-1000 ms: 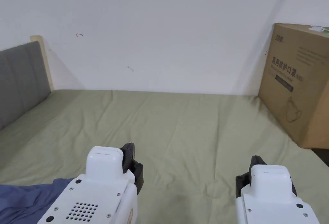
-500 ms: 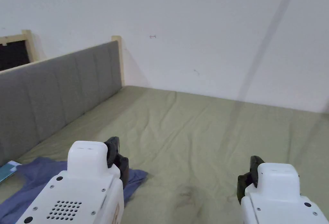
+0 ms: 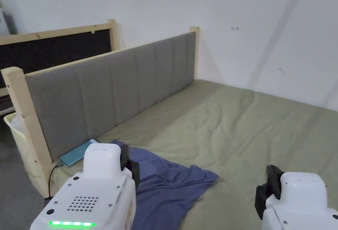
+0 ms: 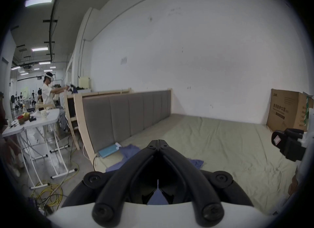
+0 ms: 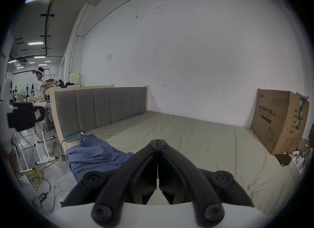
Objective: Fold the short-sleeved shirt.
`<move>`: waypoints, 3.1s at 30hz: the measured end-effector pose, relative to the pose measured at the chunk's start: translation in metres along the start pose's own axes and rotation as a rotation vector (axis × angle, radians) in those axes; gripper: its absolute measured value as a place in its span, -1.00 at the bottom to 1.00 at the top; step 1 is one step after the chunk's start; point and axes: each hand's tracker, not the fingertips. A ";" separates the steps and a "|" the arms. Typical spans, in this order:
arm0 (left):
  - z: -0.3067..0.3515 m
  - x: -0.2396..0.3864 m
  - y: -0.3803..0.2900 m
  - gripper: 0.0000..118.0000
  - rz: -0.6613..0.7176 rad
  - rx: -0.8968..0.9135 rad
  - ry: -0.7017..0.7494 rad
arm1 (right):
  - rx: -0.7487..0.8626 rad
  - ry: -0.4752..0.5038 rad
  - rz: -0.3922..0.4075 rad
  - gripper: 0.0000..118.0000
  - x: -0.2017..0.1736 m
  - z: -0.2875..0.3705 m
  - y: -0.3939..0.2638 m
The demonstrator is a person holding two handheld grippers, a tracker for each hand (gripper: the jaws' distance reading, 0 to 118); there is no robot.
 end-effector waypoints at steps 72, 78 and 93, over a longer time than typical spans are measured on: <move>-0.111 0.343 0.063 -0.93 0.288 -0.626 -1.238 | -0.099 -0.601 -0.232 -1.00 0.260 0.085 -0.022; -0.053 0.470 -0.008 -0.93 0.066 -0.773 -1.362 | -0.130 -0.804 -0.275 -1.00 0.317 0.145 -0.043; -0.041 0.478 -0.129 0.51 -0.123 -0.982 -1.216 | -0.289 -0.884 -0.392 -1.00 0.354 0.170 -0.105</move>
